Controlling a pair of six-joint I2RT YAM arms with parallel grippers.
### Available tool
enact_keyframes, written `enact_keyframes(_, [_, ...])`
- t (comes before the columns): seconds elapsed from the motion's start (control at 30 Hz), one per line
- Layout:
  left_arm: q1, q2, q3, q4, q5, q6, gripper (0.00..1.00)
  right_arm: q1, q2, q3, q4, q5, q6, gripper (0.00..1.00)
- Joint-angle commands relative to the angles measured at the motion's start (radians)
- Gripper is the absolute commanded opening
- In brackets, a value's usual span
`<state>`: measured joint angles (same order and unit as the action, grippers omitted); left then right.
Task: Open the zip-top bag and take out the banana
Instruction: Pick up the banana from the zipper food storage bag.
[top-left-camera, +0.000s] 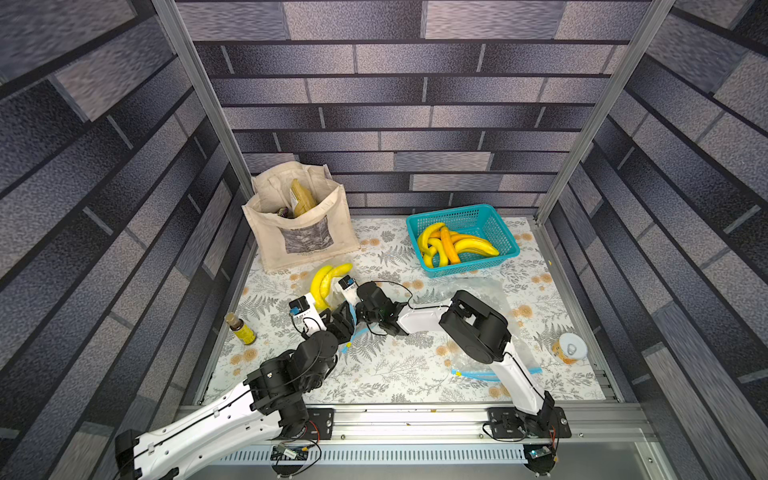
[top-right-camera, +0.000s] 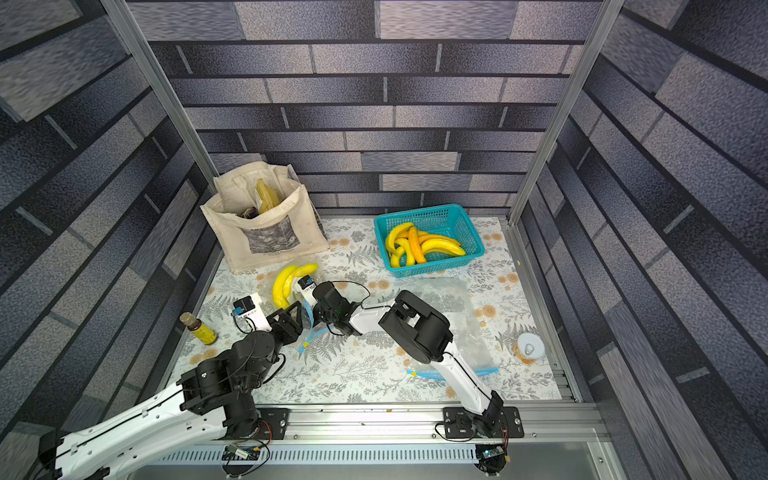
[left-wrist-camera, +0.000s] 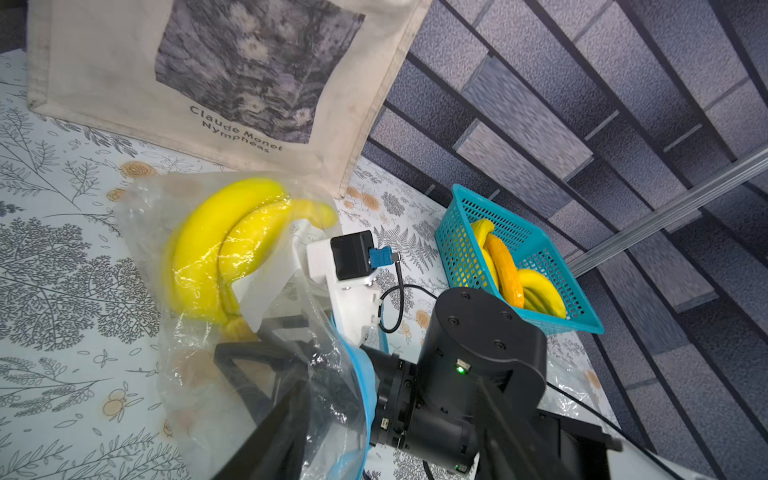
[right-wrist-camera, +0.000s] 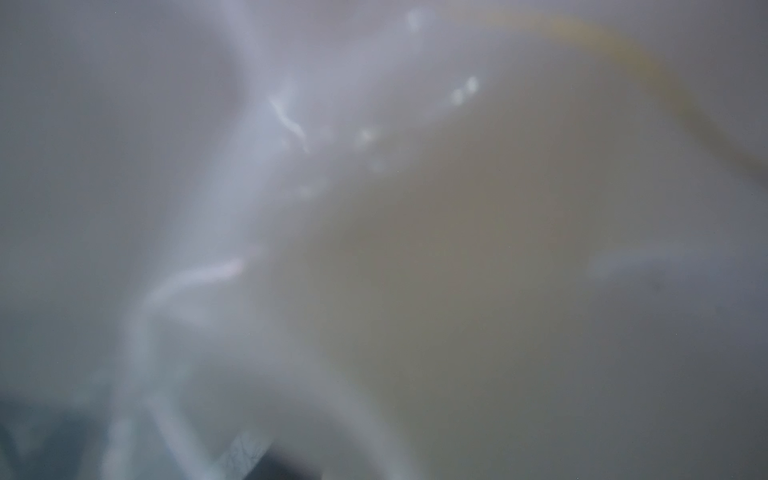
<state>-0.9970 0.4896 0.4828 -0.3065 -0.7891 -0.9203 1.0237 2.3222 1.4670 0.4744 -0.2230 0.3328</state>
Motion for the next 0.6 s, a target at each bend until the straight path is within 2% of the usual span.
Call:
enact_keyframes(0.0, [0.016,-0.014,-0.038,-0.136,-0.01,-0.033,0.69,0.006,0.035,0.042,-0.081,-0.028,-0.018,0.57])
enact_keyframes(0.07, [0.052,-0.015,-0.031,-0.2,-0.038,-0.046,0.71,0.006,0.038,0.04,-0.089,-0.02,-0.032,0.58])
enact_keyframes(0.13, [0.153,0.008,-0.002,-0.263,0.017,-0.026,0.72,0.006,0.055,0.08,-0.151,-0.01,-0.062,0.57])
enact_keyframes(0.2, [0.304,0.036,0.03,-0.28,0.16,0.029,0.73,0.007,0.075,0.124,-0.21,0.02,-0.089,0.57])
enact_keyframes(0.3, [0.481,0.034,0.03,-0.248,0.311,0.08,0.75,0.008,0.098,0.16,-0.238,0.027,-0.1,0.55])
enact_keyframes(0.5, [0.728,0.042,-0.009,-0.209,0.504,0.121,0.78,0.007,0.152,0.227,-0.249,0.039,-0.106,0.48])
enact_keyframes(0.57, [0.795,0.05,-0.04,-0.168,0.579,0.118,0.77,0.006,0.158,0.231,-0.237,0.056,-0.108,0.41])
